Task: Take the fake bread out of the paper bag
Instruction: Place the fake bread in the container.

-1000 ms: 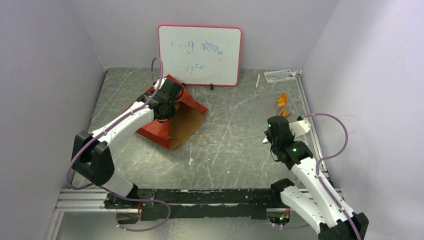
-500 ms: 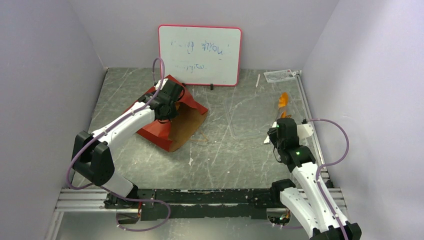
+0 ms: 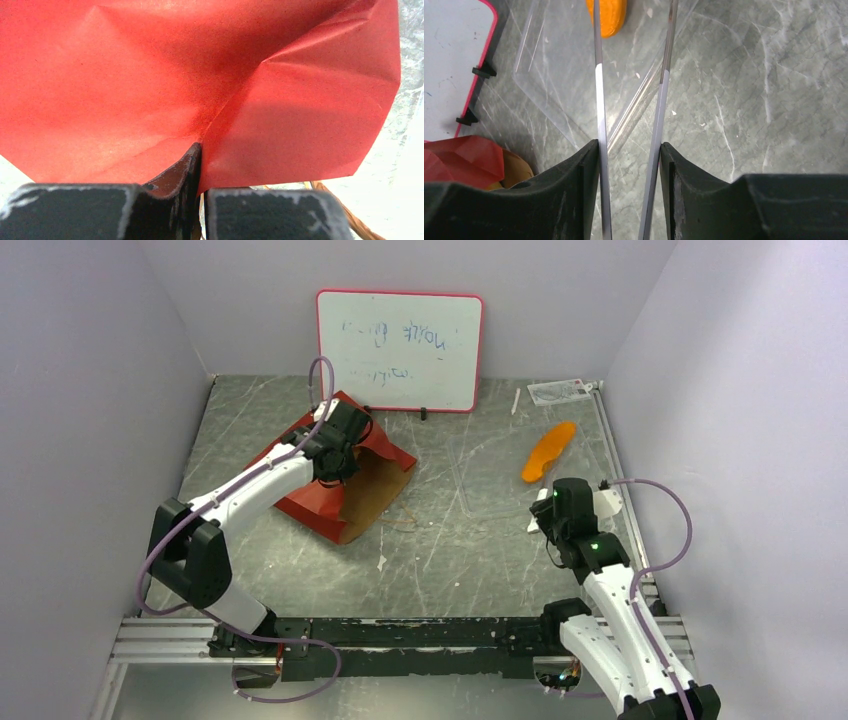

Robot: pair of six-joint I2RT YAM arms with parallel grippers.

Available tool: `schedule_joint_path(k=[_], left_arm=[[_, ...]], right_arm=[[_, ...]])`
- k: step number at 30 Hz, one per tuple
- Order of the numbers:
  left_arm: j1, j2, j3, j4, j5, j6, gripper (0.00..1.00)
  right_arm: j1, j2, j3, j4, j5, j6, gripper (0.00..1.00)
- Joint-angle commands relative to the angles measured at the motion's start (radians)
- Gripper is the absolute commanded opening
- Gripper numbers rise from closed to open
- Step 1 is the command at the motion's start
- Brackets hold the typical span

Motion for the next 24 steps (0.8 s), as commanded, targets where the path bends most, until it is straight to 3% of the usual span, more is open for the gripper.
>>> schedule_joint_path(k=[1, 20, 24], left_arm=[[-0.006, 0.019, 0.03, -0.011, -0.001, -0.014, 0.11], [-0.006, 0.046, 0.061, 0.009, 0.002, -0.015, 0.11], [-0.006, 0.043, 0.066, 0.003, -0.004, -0.019, 0.11]], right_arm=[[-0.008, -0.008, -0.01, 0.008, -0.013, -0.015, 0.46], [-0.007, -0.026, 0.182, -0.07, -0.049, -0.127, 0.38], [-0.006, 0.008, 0.214, -0.034, -0.113, -0.17, 0.28]])
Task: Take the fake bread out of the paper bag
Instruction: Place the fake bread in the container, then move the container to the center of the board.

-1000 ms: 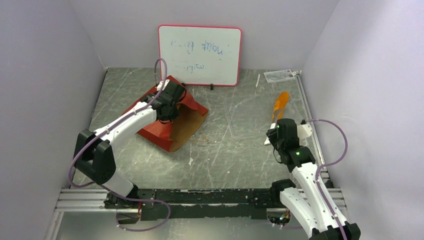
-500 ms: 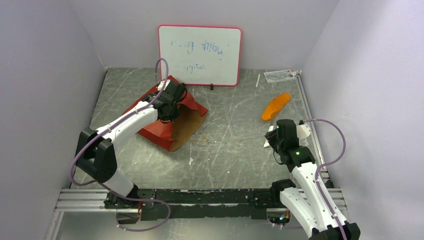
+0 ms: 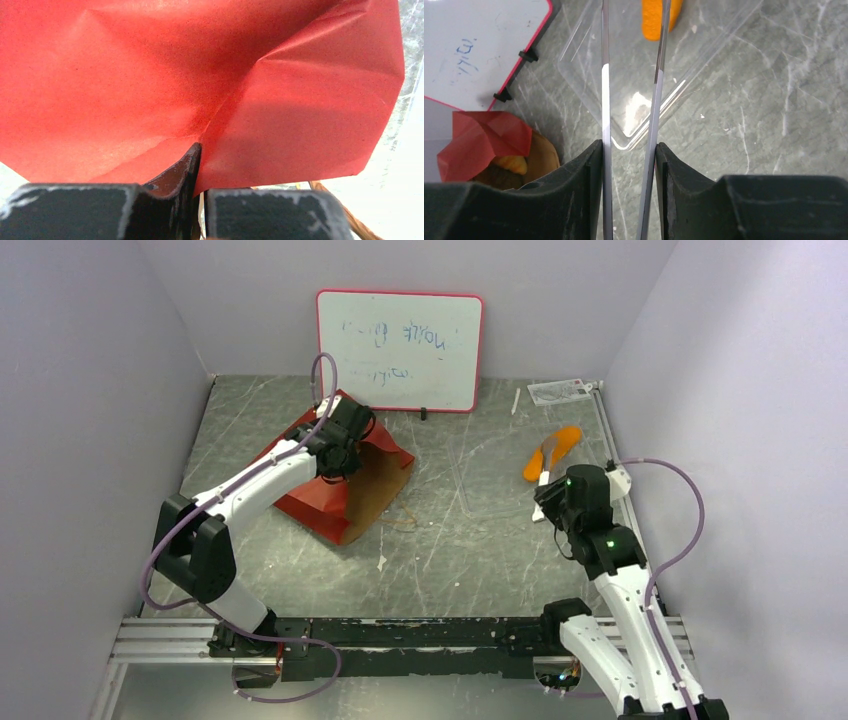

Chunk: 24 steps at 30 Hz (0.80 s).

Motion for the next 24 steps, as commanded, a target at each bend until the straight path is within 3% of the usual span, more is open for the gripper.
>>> schedule_joint_path(k=[1, 8, 20, 24], left_arm=[[-0.006, 0.007, 0.034, -0.003, -0.007, -0.017, 0.11], [-0.003, -0.013, 0.026, -0.011, -0.015, -0.028, 0.11], [-0.002, -0.075, -0.025, 0.006, -0.022, -0.017, 0.1], [-0.003, -0.102, -0.038, 0.004, -0.029, -0.022, 0.1]], right_arm=[[-0.005, 0.033, 0.054, 0.054, -0.086, -0.068, 0.24], [0.026, 0.122, 0.065, 0.126, -0.198, -0.105, 0.09], [0.312, 0.309, 0.032, 0.232, -0.229, -0.075, 0.05], [0.326, 0.333, -0.002, 0.254, -0.262, -0.066, 0.05]])
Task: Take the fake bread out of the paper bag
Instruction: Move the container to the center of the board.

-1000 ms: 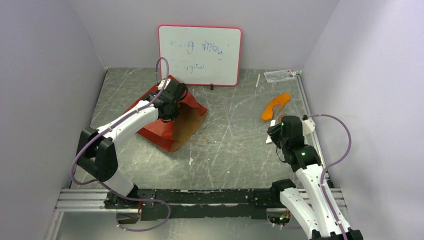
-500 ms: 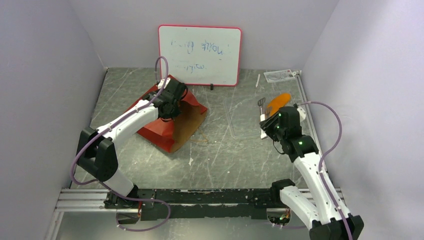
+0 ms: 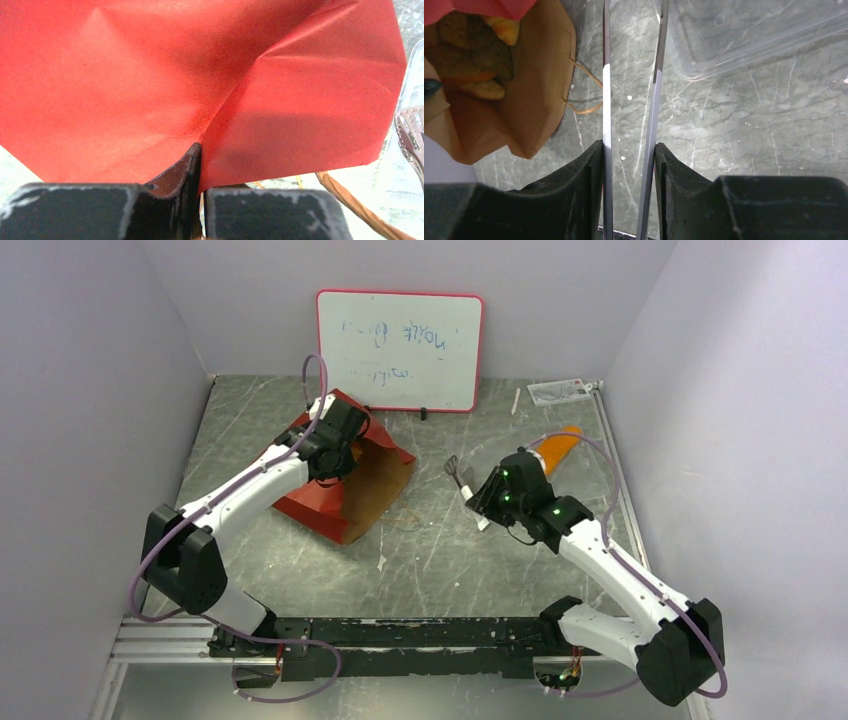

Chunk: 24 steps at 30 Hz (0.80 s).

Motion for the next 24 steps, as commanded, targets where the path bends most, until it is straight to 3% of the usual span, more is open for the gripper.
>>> schedule_joint_path(k=[1, 7, 24], left_arm=[[-0.003, -0.051, -0.018, 0.001, -0.017, -0.008, 0.1], [-0.002, -0.085, -0.034, -0.003, -0.037, -0.015, 0.1], [0.018, -0.133, -0.053, -0.041, -0.096, -0.027, 0.1]], right_arm=[[0.015, 0.011, -0.029, 0.069, -0.027, 0.01, 0.05], [0.015, 0.009, -0.039, 0.077, -0.033, -0.011, 0.04], [0.028, 0.17, -0.07, 0.258, -0.235, 0.036, 0.04]])
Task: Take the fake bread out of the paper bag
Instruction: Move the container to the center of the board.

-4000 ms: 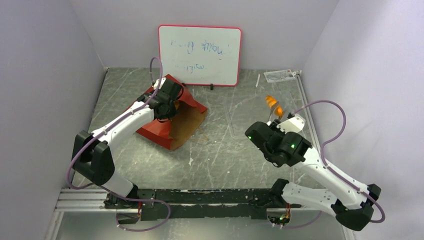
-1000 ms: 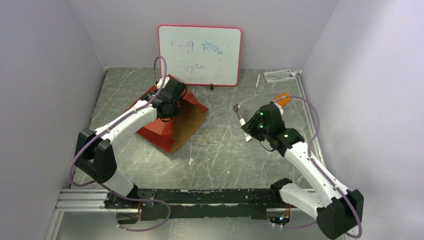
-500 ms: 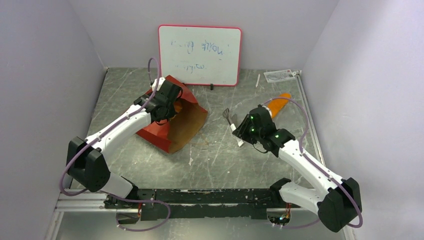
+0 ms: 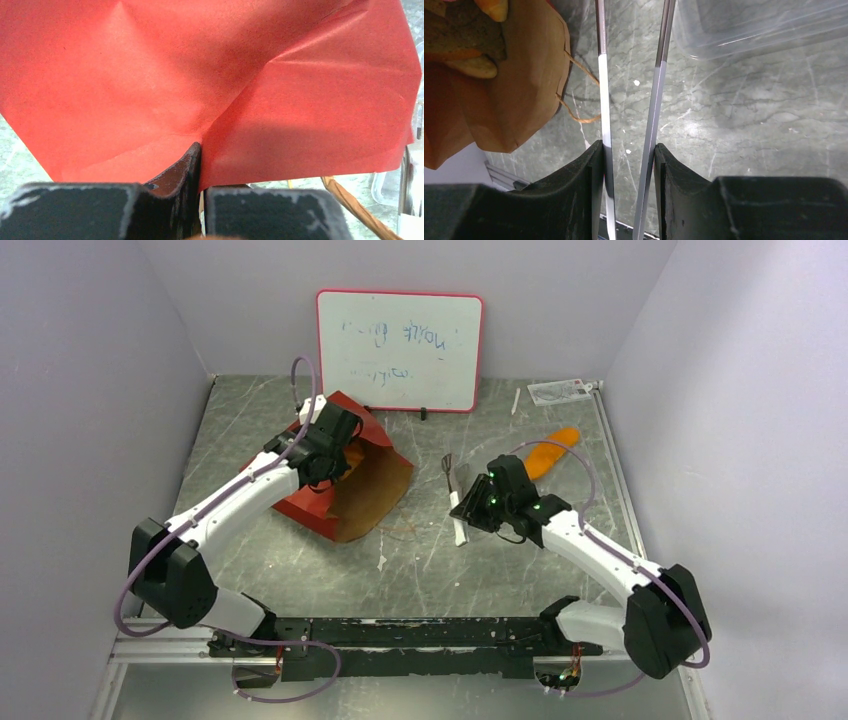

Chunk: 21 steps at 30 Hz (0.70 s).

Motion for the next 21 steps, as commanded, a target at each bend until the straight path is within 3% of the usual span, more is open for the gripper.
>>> schedule_joint_path(k=[1, 21], left_arm=[[0.016, -0.061, -0.019, -0.024, -0.045, -0.015, 0.1], [0.041, -0.101, -0.022, -0.07, -0.094, -0.041, 0.1]], right_arm=[[0.02, 0.045, 0.015, 0.11, -0.079, 0.012, 0.04], [0.083, 0.332, 0.221, 0.231, -0.112, -0.019, 0.03]])
